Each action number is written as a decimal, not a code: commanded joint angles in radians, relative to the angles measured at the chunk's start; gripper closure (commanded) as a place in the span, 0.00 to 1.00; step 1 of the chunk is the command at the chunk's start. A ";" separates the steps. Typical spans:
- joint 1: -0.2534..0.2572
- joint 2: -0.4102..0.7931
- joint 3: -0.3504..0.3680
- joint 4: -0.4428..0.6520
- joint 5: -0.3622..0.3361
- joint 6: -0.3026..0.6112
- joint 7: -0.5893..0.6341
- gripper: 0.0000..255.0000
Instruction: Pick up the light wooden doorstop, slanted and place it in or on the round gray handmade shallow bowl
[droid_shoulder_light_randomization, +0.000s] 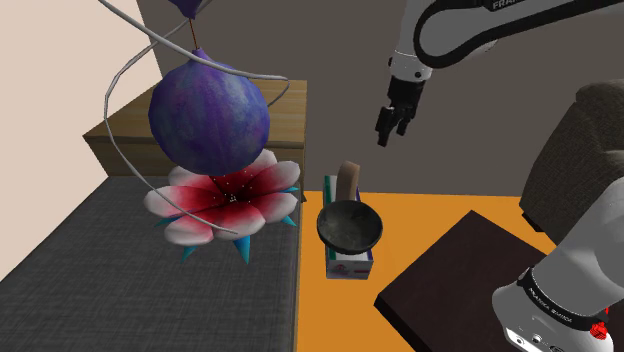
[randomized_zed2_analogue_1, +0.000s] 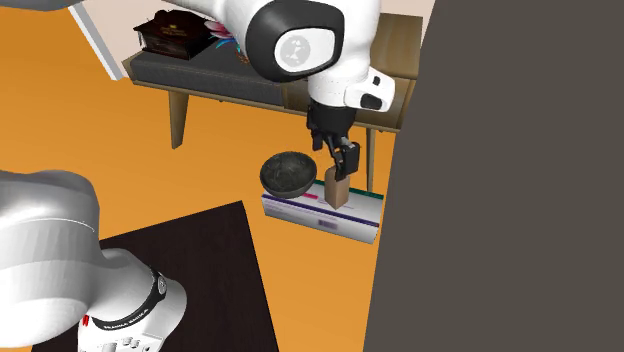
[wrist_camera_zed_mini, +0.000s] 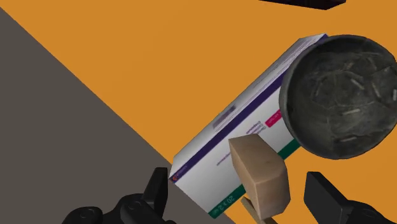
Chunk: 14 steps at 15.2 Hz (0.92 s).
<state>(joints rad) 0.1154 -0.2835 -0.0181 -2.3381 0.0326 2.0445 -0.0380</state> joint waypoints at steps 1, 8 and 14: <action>0.014 0.076 0.004 0.027 0.020 0.042 -0.022 0.00; 0.047 0.337 0.023 0.158 0.086 0.144 -0.114 0.00; 0.053 0.409 0.032 0.152 0.101 0.218 -0.130 0.00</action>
<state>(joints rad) 0.1673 0.1174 0.0121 -2.1830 0.1323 2.2502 -0.1678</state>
